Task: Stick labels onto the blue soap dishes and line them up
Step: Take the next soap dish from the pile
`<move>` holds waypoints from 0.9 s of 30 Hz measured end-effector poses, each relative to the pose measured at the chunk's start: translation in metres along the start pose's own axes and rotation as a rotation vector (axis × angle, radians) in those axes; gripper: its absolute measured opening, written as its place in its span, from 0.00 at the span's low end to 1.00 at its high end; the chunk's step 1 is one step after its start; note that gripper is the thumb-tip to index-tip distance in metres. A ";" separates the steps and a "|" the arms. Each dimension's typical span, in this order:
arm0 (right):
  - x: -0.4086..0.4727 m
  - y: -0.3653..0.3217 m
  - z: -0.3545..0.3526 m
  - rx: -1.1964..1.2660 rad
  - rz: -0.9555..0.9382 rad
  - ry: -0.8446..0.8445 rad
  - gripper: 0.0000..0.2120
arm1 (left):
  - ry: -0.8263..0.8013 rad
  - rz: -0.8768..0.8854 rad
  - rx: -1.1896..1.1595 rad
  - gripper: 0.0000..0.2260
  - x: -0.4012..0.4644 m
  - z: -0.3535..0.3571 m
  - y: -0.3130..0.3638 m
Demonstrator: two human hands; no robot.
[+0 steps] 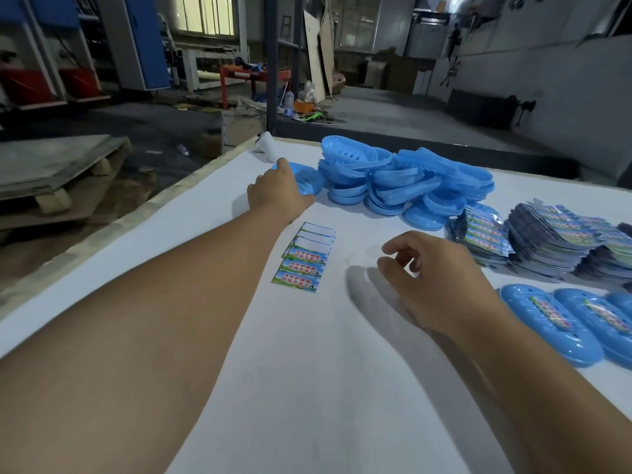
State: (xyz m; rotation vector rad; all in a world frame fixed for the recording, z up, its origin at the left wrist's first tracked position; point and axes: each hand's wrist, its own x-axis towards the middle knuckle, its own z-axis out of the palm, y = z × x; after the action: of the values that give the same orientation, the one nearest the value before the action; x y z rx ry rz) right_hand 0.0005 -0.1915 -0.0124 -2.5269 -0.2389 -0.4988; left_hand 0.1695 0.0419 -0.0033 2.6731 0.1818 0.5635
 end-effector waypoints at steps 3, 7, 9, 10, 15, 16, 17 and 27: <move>0.000 0.001 -0.001 0.008 0.012 0.001 0.03 | -0.037 -0.046 -0.075 0.33 0.000 0.002 0.000; 0.000 0.002 -0.004 0.034 0.040 -0.002 0.05 | -0.023 -0.196 -0.243 0.36 -0.006 -0.005 -0.004; 0.000 0.003 -0.006 0.045 0.056 0.009 0.05 | 0.027 -0.266 -0.354 0.34 -0.016 -0.013 -0.008; 0.000 0.004 -0.007 0.047 0.062 0.021 0.05 | 0.047 -0.277 -0.411 0.32 -0.024 -0.017 -0.010; 0.002 0.003 -0.013 0.103 0.100 0.120 0.10 | -0.184 0.009 -0.564 0.28 -0.082 -0.044 0.010; 0.002 0.003 -0.014 0.126 0.112 0.132 0.12 | -0.282 0.105 -0.561 0.27 -0.094 -0.051 0.020; 0.002 0.002 -0.016 0.148 0.124 0.141 0.13 | -0.365 0.173 -0.566 0.27 -0.104 -0.055 0.029; -0.009 0.005 -0.023 0.088 0.046 -0.234 0.30 | -0.563 0.275 -0.562 0.29 -0.146 -0.047 0.040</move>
State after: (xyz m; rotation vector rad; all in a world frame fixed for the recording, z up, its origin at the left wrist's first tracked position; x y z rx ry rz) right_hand -0.0130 -0.2090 -0.0003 -2.4965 -0.2822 -0.1701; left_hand 0.0190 -0.0076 -0.0005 2.1961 -0.4434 -0.0819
